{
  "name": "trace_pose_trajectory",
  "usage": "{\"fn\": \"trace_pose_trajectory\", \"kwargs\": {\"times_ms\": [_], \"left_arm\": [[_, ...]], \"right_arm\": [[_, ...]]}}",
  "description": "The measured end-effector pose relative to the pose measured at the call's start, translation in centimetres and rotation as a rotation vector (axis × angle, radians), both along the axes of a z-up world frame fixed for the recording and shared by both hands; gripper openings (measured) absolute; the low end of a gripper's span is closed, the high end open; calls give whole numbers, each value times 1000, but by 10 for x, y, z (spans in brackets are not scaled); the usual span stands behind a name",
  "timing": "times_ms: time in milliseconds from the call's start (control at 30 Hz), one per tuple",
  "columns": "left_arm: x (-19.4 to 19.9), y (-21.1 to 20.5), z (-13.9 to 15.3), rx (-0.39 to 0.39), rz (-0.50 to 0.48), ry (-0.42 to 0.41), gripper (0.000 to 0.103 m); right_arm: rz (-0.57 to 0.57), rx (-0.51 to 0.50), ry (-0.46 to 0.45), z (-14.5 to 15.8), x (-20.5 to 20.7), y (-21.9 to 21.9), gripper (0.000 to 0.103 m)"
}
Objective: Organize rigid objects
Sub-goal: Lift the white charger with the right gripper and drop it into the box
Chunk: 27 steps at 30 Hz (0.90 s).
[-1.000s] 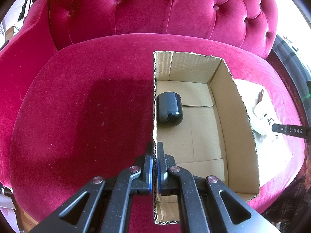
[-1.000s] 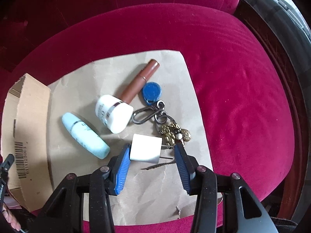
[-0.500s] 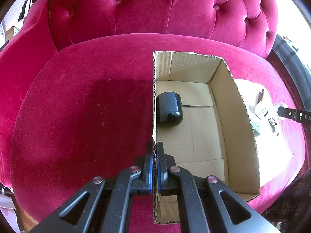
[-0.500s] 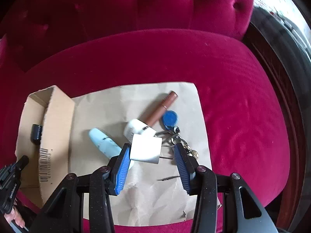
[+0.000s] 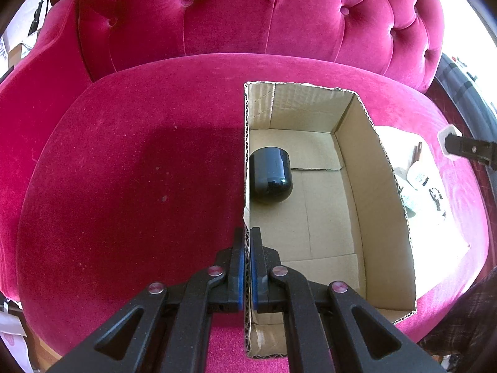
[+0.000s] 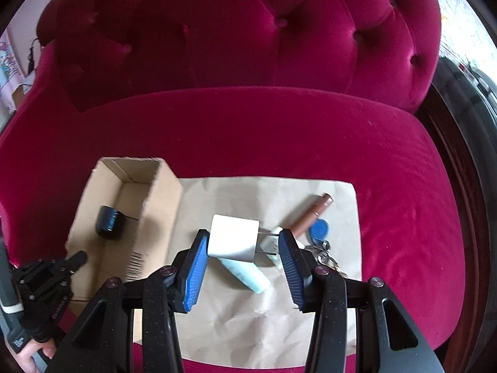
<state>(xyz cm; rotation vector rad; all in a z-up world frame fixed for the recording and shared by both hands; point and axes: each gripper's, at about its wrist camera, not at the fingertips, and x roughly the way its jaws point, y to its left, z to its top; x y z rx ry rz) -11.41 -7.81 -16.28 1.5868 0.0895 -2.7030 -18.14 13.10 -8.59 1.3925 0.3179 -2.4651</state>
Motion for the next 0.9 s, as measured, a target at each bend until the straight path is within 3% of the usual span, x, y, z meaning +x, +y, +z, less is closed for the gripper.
{"fn": "trace_pose_trajectory", "kwargs": {"times_ms": [533, 900], "left_arm": [[0, 0, 0, -2, -1, 0, 3], [0, 2, 0, 0, 1, 0, 3]], "right_arm": [[141, -57, 41, 20, 11, -46, 49], [257, -94, 23, 14, 21, -79, 49]]}}
